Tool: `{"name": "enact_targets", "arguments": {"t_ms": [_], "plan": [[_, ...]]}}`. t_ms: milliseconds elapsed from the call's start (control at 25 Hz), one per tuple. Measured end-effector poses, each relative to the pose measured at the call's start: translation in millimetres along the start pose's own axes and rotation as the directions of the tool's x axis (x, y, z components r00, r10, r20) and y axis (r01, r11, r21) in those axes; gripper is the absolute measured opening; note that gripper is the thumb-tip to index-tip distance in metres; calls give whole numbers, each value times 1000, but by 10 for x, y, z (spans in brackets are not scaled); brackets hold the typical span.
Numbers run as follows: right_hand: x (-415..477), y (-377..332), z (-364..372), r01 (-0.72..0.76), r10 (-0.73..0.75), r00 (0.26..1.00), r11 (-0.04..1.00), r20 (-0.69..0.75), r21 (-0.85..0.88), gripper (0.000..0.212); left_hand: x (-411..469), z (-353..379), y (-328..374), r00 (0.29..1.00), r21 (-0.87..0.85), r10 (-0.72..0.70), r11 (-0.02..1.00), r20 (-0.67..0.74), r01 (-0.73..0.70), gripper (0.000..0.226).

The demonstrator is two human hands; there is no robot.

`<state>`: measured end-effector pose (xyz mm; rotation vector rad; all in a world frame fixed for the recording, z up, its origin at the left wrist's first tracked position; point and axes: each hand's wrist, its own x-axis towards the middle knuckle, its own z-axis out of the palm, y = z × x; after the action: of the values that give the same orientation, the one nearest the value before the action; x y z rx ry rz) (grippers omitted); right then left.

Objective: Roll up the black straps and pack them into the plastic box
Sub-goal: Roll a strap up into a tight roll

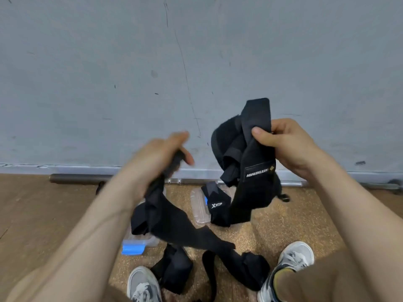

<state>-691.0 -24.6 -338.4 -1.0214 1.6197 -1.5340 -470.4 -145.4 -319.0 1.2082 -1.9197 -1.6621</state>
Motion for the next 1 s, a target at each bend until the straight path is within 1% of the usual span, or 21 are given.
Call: {"name": "enact_targets", "arguments": {"t_ms": [40, 80, 120, 160, 200, 240, 320, 360, 400, 440, 480, 520, 560, 600, 640, 680, 760, 800, 880, 920, 1000], "plan": [[-11, -54, -16, 7, -16, 997, 992, 70, 128, 12, -7, 122, -19, 999, 114, -18, 993, 32, 14, 63], [-34, -87, -39, 5, -38, 988, 976, 147, 218, 13, -10, 191, -38, 996, 119, -53, 992, 68, 45, 67], [-61, -119, -43, -14, -48, 973, 964, 226, 266, 20, -21, 208, -30, 992, 18, -71, 997, 101, 69, 66], [-69, -111, -42, -32, -50, 958, 960, 283, 278, 26, -28, 192, -12, 993, -106, -47, 993, 105, 58, 61], [-85, -118, -2, -52, -42, 947, 958, 317, 283, 27, -43, 183, 11, 996, -165, 8, 986, 86, 6, 54], [-77, -88, 37, -58, -38, 945, 958, 326, 280, 22, -53, 174, 16, 995, -169, 76, 984, 58, -65, 48], [-81, -74, 142, -69, -1, 961, 967, 275, 246, 4, -92, 206, 34, 985, -173, 174, 970, -3, -172, 45], [-83, -61, 184, -64, 26, 977, 983, 214, 174, 12, -95, 207, 50, 981, -198, 178, 961, -82, -191, 44], [-73, -8, 191, -42, 36, 988, 999, 148, 35, 17, -69, 169, 59, 966, -244, 146, 950, -213, -197, 41], [-62, 40, 176, -31, 41, 996, 989, 75, -142, 18, -19, 68, 74, 923, -309, 85, 927, -375, -211, 36], [-56, 91, 134, -48, 49, 999, 950, -3, -308, 19, 32, -85, 93, 856, -409, 10, 876, -517, -257, 32], [-65, 139, 85, -94, 68, 995, 905, -77, -414, 21, 76, -247, 106, 804, -485, -31, 811, -594, -327, 30], [-84, 164, 50, -135, 80, 987, 884, -139, -448, 24, 106, -364, 98, 786, -512, -29, 773, -617, -374, 32], [-100, 161, 41, -157, 77, 978, 882, -193, -445, 26, 124, -409, 80, 793, -499, -3, 778, -609, -381, 35], [-102, 138, 62, -147, 33, 970, 871, -241, -470, 28, 130, -384, 54, 816, -464, 36, 808, -576, -364, 37], [-91, 113, 95, -128, -26, 963, 833, -269, -538, 31, 122, -298, 32, 842, -428, 73, 836, -534, -344, 39], [-20, 113, 131, -90, -114, 959, 742, -258, -665, 33, 95, -152, 17, 876, -426, 124, 836, -466, -345, 41], [43, 146, 115, -89, -121, 962, 706, -243, -703, 29, 75, -141, 40, 888, -462, 133, 815, -440, -351, 40], [163, 271, 74, -162, -58, 965, 638, -256, -752, 19, 79, -243, 60, 916, -549, 116, 769, -383, -327, 35], [197, 325, 57, -206, -26, 959, 616, -281, -760, 19, 81, -306, 50, 936, -584, 109, 755, -336, -298, 34], [212, 385, 60, -265, 24, 947, 625, -321, -734, 20, 75, -374, -6, 972, -675, 133, 701, -196, -232, 34]]}}
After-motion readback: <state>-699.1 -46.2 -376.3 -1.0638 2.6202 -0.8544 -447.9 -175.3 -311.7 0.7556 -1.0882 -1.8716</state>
